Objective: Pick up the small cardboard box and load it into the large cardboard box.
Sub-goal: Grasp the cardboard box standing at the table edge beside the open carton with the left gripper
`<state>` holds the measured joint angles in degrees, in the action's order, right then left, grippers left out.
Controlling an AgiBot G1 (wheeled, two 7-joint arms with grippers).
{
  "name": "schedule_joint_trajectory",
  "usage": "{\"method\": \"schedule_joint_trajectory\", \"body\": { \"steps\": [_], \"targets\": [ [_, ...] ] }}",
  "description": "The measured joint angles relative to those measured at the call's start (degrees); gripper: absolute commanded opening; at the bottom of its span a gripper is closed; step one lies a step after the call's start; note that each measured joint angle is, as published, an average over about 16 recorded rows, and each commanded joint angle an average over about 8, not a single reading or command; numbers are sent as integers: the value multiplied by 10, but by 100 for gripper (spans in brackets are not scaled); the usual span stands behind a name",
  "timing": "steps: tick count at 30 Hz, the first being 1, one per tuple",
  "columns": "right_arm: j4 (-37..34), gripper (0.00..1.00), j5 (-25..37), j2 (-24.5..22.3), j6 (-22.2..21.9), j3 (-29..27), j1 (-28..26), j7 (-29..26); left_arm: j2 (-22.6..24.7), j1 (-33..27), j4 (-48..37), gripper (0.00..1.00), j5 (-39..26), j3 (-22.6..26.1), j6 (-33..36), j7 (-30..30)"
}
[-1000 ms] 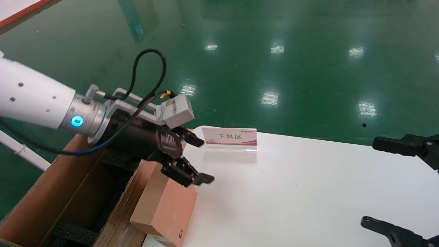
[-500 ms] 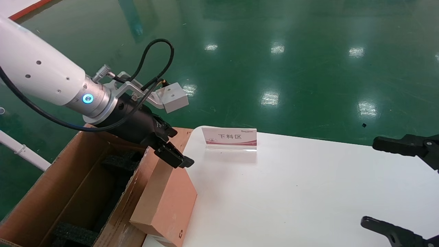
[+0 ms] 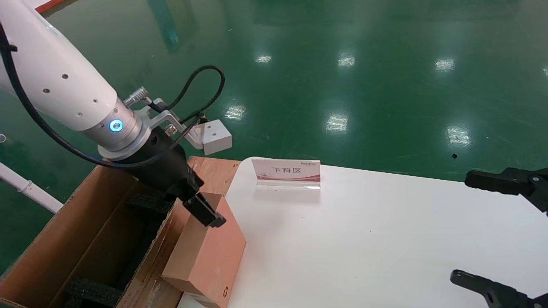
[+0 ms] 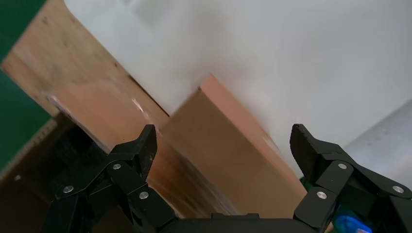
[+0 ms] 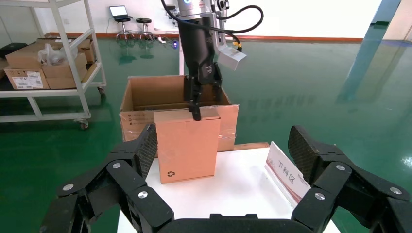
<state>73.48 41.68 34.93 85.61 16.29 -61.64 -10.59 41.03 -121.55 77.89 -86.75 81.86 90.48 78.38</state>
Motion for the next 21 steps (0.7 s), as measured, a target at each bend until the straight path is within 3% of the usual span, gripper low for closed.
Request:
{"method": "schedule_joint_trajectory", "body": {
  "steps": [9,21],
  "targets": [
    [0,100,0,0,0,0,0,0,14,-45,-1,100,45,91,-7,35],
    [0,100,-1,0,0,1,0,0,33,-78,-2,100,71,165,-15,70]
  ]
}}
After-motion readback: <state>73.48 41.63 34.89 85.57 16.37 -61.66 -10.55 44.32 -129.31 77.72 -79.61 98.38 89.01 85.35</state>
